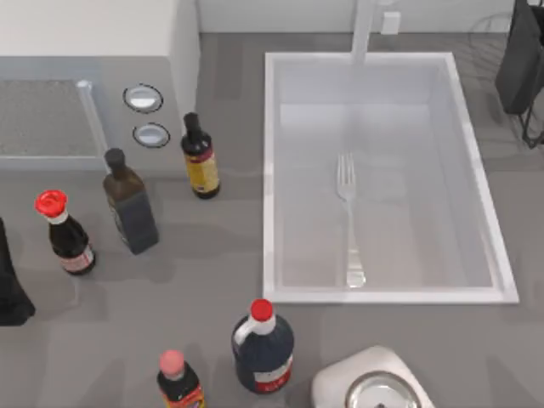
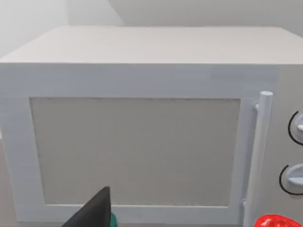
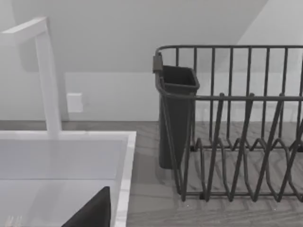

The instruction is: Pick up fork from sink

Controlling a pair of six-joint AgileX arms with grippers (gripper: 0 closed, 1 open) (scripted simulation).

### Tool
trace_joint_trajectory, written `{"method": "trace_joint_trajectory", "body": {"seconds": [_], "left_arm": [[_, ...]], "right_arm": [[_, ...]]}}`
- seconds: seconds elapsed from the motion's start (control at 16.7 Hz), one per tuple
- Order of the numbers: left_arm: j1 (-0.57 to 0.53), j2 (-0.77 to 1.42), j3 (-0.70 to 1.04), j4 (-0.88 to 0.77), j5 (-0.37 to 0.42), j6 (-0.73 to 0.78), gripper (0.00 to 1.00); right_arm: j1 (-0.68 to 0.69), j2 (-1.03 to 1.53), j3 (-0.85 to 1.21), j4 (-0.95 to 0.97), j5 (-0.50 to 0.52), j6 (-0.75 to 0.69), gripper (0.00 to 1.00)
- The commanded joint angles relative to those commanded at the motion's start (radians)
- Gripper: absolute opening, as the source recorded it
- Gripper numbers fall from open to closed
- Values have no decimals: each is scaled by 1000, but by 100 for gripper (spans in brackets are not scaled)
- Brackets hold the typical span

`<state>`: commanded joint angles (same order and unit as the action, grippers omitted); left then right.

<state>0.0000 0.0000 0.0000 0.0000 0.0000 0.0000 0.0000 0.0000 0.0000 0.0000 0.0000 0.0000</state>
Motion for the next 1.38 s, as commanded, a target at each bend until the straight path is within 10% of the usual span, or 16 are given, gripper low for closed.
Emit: {"method": "trace_joint_trajectory", "body": {"seconds": [0.84,1.38], "left_arm": [[0,0,0,0,0,0,100],[0,0,0,0,0,0,100]], "right_arm": [[9,52,48,-30,0,9,100],[110,655,626,-371,2,115,100]]}}
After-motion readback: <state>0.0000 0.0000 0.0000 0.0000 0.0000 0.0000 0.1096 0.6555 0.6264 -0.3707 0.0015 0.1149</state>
